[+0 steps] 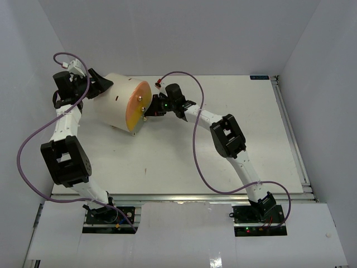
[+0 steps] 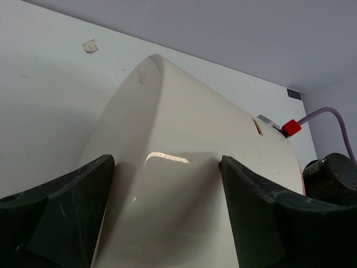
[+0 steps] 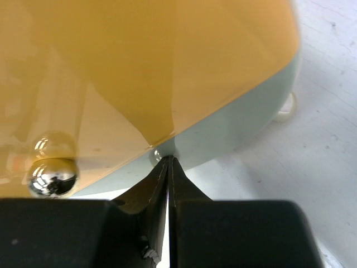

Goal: Organize the makeup

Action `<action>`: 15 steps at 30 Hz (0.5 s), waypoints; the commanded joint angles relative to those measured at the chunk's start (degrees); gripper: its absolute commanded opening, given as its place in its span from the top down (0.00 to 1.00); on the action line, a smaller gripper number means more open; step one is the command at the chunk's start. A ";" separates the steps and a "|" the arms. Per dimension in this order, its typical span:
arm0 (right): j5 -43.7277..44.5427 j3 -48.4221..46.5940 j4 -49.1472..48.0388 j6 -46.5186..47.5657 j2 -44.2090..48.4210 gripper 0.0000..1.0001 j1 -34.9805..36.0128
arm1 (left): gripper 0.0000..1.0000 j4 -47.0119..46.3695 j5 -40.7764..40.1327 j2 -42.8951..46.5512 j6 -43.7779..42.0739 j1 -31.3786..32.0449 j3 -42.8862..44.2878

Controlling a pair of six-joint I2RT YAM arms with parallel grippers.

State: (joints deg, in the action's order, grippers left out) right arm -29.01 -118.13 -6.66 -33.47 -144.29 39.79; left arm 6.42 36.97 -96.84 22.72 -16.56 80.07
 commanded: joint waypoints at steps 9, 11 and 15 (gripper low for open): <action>3.47 15.30 -1.46 16.73 17.63 0.92 -0.62 | 0.04 9.15 -10.63 2.14 1.24 -0.98 6.63; 4.41 20.07 2.23 23.96 23.45 0.92 -1.15 | 0.03 9.21 -13.10 2.38 1.82 -1.98 8.74; 4.79 28.75 8.87 34.55 33.28 0.92 -2.47 | 0.02 8.38 -15.22 3.64 3.09 -3.26 11.21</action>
State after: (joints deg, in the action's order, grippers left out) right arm -25.54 -95.50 -3.17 -15.44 -123.85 39.03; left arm 14.97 26.90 -96.90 24.27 -17.79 86.64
